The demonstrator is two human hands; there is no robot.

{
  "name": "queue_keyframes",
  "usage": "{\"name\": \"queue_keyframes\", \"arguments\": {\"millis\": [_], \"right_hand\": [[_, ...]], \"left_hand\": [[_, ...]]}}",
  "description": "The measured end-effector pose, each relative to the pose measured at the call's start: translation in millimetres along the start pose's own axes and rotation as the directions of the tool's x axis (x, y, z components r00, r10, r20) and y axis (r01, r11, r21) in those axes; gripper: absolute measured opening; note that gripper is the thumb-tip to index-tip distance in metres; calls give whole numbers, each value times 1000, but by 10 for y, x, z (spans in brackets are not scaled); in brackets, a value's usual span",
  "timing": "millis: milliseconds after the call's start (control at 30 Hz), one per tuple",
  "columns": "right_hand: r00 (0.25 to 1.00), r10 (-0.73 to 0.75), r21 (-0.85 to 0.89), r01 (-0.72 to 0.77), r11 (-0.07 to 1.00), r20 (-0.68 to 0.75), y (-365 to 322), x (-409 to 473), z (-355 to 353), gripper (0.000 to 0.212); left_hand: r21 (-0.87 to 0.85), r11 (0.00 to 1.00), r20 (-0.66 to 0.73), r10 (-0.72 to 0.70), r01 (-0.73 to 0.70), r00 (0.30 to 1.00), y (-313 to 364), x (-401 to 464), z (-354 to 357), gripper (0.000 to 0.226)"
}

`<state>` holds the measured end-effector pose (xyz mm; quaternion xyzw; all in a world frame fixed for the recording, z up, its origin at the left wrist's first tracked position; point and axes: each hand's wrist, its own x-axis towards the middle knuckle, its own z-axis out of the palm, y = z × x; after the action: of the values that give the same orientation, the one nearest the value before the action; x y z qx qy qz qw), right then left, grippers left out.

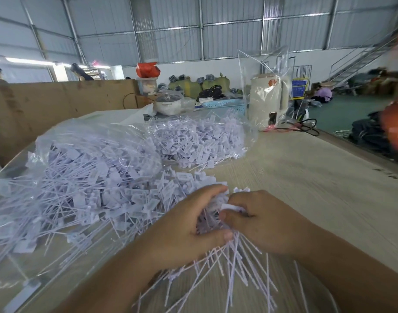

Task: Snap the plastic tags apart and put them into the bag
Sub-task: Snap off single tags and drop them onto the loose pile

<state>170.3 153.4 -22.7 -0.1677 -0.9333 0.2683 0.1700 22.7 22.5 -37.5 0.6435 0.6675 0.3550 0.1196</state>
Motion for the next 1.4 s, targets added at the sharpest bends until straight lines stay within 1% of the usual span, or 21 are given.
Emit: {"name": "queue_keyframes", "arguments": {"millis": [67,133,200,300,367,400,533,600,633,667,733,800,867,933,1000,1067,1133,1200,1267,1300,1400], "right_hand": [[999,36,-10,-36,999,-30,28,15,6,29],[997,49,-59,-52,997,-59,40,25,14,31],[996,34,-63,-39,997,-79,31,27,13,29],[994,-11,32,15,999,-106,-18,15,-6,25],[988,-61,91,74,993,-138,-58,3,-17,24],[986,-86,123,104,987,-146,-79,-6,-22,23],[985,-134,240,157,958,-109,-148,-35,-47,12],[982,-157,280,179,943,-101,-161,-52,-60,6],[981,-169,295,190,936,-98,-165,-61,-63,4],[979,-178,311,199,929,-95,-170,-67,-63,3],[978,-189,339,209,917,-90,-187,-80,-62,5],[974,-210,364,225,904,-82,-207,-93,-66,11],[970,-237,378,240,894,-56,-217,-105,-74,14],[964,-267,364,255,896,-19,-217,-113,-67,17],[961,-277,322,262,910,1,-229,-108,-37,24],[961,-275,296,259,919,11,-259,-99,-11,30],[962,-273,265,261,928,10,-272,-90,-27,24],[971,-239,180,235,955,-3,-247,-71,-88,17],[982,-189,75,189,979,-10,-210,-56,-160,26],[985,-175,58,174,983,3,-189,-51,-182,28],[982,-182,76,179,981,46,-156,-40,-191,25]], "left_hand": [[47,999,27,-14,12,1000,4,0,17,70],[139,990,83,19,-30,996,41,15,47,74],[185,981,87,38,-53,996,84,29,63,75],[272,957,-62,123,-102,990,140,24,55,50],[344,934,-160,163,-100,974,192,12,48,42],[329,940,-195,161,-91,967,216,8,47,41],[113,992,-256,77,-49,964,272,-15,21,39],[53,998,-277,46,-32,960,266,-26,-1,24],[14,1000,-289,26,-23,957,269,-33,-9,22],[-27,1000,-292,6,-14,956,277,-38,-15,28],[-134,991,-256,-42,7,966,303,-49,-12,33],[-285,958,-187,-90,33,978,320,-49,-29,31],[-429,903,-109,-88,33,990,317,-49,-70,23],[-501,865,-62,-57,18,996,304,-49,-97,33],[-493,869,-66,-86,42,994,318,-40,-102,33],[-482,871,-91,-151,89,984,305,-22,-88,33],[-479,871,-132,-195,110,972,276,-10,-90,37],[-538,837,-183,-229,97,956,267,-1,-117,33],[-556,826,-203,-239,90,950,268,-5,-147,30],[-529,843,-196,-234,98,952,263,-11,-153,30],[-412,898,-148,-237,158,960,248,-37,-174,33]]}}
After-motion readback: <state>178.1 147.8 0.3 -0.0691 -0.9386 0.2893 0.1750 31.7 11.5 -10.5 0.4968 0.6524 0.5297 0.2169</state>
